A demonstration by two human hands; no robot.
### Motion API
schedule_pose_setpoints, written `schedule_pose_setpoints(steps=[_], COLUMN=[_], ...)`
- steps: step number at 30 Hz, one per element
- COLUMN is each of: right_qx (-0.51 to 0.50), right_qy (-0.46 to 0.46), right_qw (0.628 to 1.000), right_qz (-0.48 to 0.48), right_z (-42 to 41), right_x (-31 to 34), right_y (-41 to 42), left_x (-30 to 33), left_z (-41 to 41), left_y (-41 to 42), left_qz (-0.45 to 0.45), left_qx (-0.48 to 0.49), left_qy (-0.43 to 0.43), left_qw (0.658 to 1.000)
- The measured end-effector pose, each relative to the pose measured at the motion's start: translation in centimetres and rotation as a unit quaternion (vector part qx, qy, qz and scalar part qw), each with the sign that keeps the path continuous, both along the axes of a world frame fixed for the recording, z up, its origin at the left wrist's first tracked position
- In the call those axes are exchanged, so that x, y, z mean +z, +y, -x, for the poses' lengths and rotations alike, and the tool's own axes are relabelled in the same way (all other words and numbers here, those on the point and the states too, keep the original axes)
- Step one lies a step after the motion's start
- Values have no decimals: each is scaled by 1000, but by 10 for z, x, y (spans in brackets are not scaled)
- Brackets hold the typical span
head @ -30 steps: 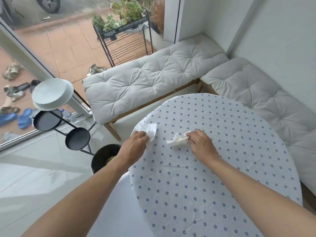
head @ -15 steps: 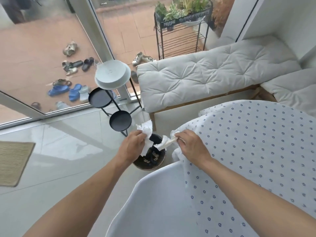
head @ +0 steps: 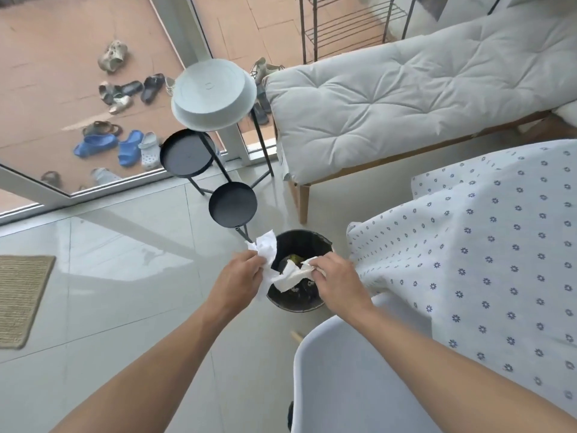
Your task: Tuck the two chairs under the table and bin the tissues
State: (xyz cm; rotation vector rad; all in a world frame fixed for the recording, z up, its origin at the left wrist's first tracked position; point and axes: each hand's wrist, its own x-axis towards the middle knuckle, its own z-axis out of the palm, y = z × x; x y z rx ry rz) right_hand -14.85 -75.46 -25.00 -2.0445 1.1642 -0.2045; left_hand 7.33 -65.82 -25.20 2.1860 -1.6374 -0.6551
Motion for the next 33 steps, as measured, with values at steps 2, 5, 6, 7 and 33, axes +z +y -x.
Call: schedule_pose_setpoints(steps=[2,5,6,7,33], right_qx=[-8,-5,-7,-9,137], right_qy=[11,43,52,61,299], right_qw=[1000,999,998,998,944], right_qz=[-10,-13,-16,-20,4], right_z=[-10,-24,-28,-31,4], right_x=[-28,-69,-82,-96,-93], right_y=[0,-1,-2,-4,-5], left_x=[-23,-63,-77,-91,-88], left_z=[-2,-5,-7,-8,30], left_y=[-2,-8,-11,-14,-42], left_qz=[-17,-46,-55,-65,-261], left_qx=[-31,-55,-62,-68,-79], left_qy=[0,-4,-7,-9,-134], left_qw=[999,997,997,996,953])
